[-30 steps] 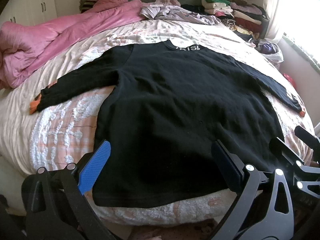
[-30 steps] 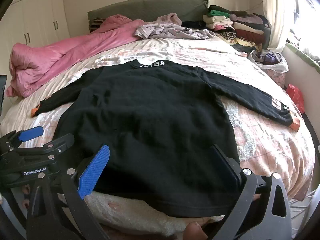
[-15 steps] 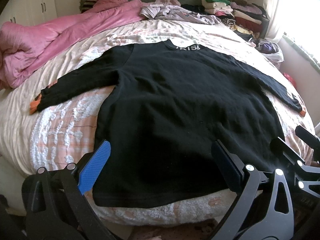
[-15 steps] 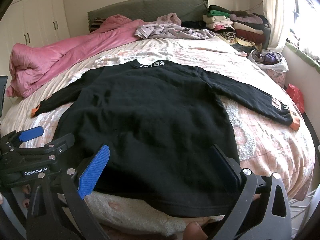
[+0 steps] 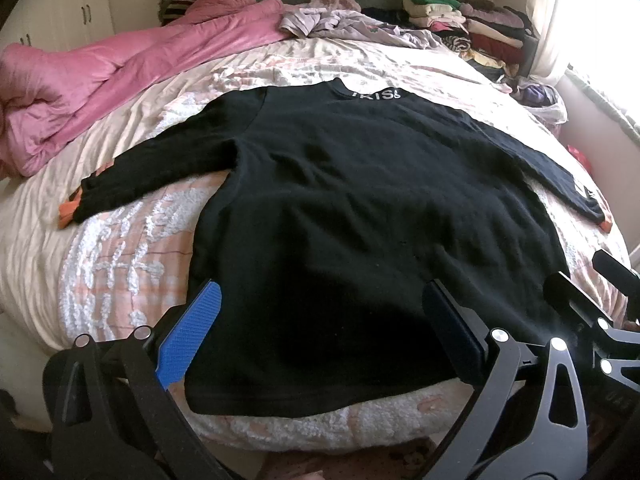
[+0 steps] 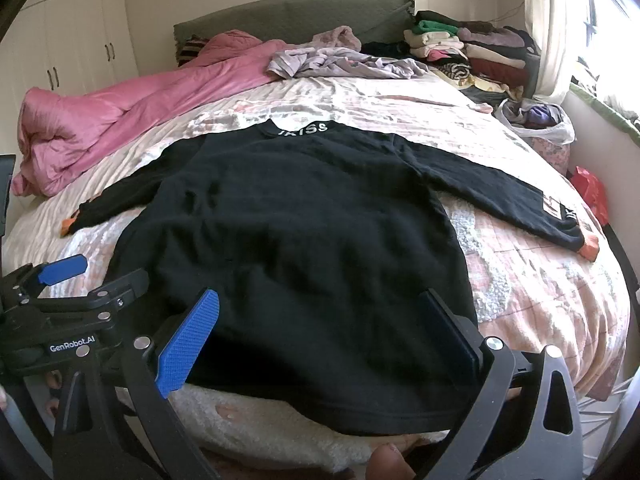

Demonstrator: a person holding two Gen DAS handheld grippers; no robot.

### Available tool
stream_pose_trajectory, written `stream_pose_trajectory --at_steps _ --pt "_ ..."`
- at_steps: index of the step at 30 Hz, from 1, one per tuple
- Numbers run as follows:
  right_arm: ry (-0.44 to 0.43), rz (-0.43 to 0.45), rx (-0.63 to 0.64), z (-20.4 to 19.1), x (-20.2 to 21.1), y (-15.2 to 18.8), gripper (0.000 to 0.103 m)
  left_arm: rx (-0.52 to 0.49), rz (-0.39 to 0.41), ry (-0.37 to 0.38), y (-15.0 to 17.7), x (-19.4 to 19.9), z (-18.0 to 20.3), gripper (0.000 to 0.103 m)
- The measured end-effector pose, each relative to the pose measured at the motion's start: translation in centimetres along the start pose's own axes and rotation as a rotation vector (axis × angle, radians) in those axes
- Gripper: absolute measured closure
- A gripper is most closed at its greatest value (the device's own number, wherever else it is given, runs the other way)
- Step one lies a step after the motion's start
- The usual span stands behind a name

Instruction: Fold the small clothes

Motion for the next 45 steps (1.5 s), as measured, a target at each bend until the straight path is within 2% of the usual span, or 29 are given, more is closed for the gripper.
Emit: stream_pose_trajectory --at_steps 9,27,37,45 --pt "0.006 0.004 -0.008 0.5 0.3 -0.3 0.004 0.001 -0.005 0.0 0.3 -0.2 0.2 0.008" --pt "0.056 0.013 -0.052 3.5 -1.5 -2.7 0.004 -0.005 -0.055 0.0 -2.1 -3.9 0.5 0.008" --pt "0.12 0.04 -0.134 7.8 -2.5 -5.2 0.004 -0.001 -0.053 0.033 -6.4 -5.4 2.1 0.008" --pt "0.181 0.056 -0.249 13.2 -3.1 -6.8 0.004 0.011 -0.051 0.049 -10.6 -7.4 3.6 0.008"
Point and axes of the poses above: each gripper's, at about its wrist camera, not at the fingertips, and x roughly against the way its jaws point, z to its right, y to its underside, the point moved 3 cm from there along -x, roughly the way its jaws point, and after that the axes turned 13 degrees about -y, right-handed, at the moved point
